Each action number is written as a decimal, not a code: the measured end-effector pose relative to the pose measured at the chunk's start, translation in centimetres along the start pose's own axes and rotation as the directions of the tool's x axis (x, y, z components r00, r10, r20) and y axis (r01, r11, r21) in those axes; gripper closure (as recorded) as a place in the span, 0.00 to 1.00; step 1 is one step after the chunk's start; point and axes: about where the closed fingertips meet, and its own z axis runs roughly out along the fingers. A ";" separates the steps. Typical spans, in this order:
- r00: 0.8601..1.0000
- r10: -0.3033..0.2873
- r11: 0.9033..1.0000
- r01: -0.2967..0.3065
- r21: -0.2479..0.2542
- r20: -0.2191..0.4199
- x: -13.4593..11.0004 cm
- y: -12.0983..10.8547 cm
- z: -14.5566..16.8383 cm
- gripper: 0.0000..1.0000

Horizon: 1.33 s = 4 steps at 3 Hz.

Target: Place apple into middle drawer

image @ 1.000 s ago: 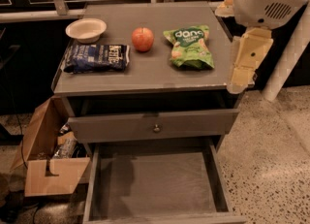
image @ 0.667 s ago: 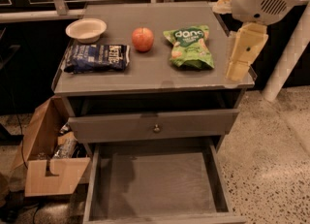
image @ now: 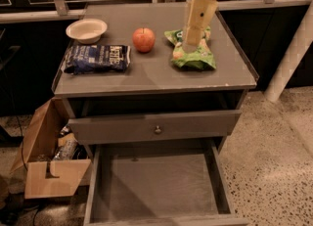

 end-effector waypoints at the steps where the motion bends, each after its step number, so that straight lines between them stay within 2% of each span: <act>1: 1.000 0.000 1.000 0.000 0.000 0.000 0.0 0.0 0.0 0.00; 2: 1.000 0.020 0.999 -0.020 -0.026 0.002 -0.8 -1.9 1.7 0.00; 3: 1.000 0.022 0.998 -0.023 -0.053 -0.012 -3.3 -8.3 7.6 0.00; 4: 1.000 0.025 1.000 -0.024 -0.017 0.007 -3.7 -9.4 7.9 0.00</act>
Offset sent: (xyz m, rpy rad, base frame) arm 0.0576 0.0276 -0.0157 -0.0087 0.1308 -0.0259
